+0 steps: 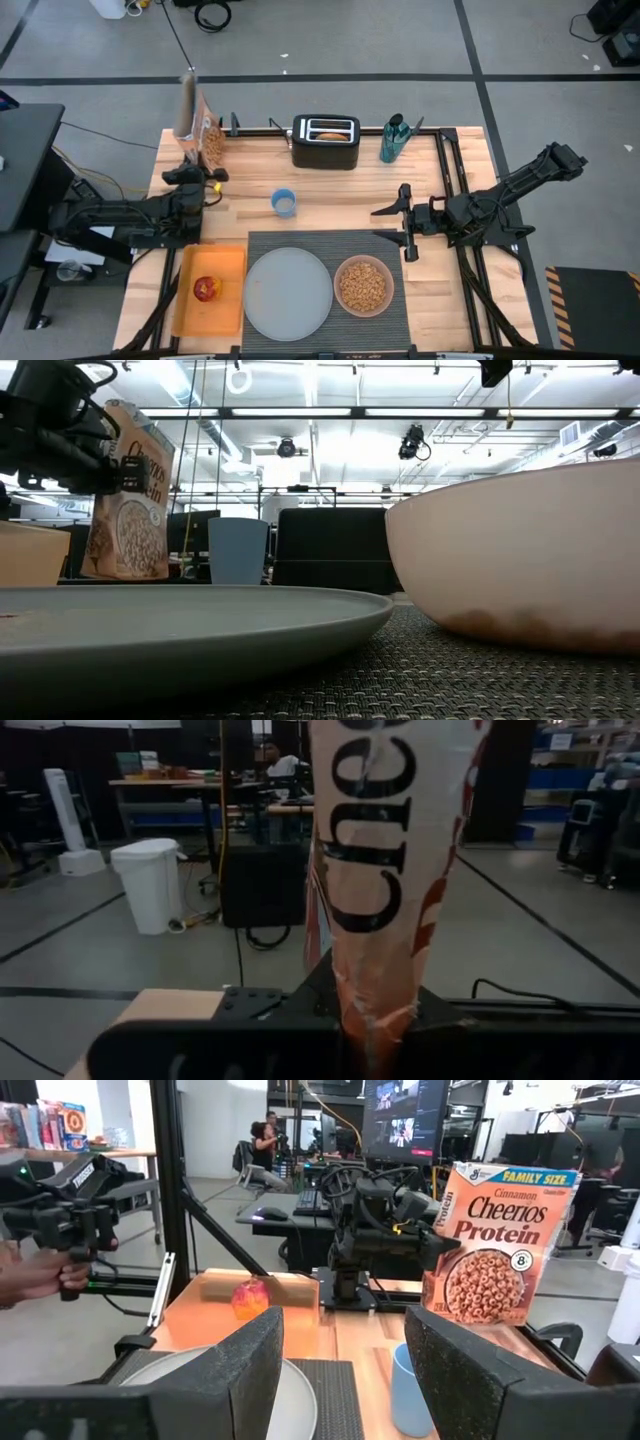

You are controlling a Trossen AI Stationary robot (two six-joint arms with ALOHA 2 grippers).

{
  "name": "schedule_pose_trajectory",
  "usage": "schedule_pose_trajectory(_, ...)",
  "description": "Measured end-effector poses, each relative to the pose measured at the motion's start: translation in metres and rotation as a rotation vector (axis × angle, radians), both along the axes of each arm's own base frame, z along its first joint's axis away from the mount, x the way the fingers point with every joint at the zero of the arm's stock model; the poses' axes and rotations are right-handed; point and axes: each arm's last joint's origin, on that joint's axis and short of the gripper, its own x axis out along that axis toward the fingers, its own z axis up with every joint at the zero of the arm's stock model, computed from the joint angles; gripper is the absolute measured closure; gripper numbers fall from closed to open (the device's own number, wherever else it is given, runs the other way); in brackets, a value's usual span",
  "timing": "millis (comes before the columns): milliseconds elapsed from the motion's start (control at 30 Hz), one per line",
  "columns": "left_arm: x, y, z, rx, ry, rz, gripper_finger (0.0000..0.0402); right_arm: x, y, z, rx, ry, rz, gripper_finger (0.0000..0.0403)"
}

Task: Arrange a breakfast setting
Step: Pour the cereal from the cereal box into the light orange bowl

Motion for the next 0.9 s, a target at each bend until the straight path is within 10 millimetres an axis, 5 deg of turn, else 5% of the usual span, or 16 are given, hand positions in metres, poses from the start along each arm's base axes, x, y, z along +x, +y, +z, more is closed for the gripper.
schedule_pose_trajectory(467,-0.004,0.004,-0.01,-0.008,-0.033,0.036,0.0366,0.0,0.0,0.0,0.002,0.004,0.002,0.0186)
schedule_pose_trajectory(900,0.0,0.004,0.006,0.005,-0.026,0.029,0.0161,0.0,0.0,-0.001,0.017,0.014,0.002,0.0185)
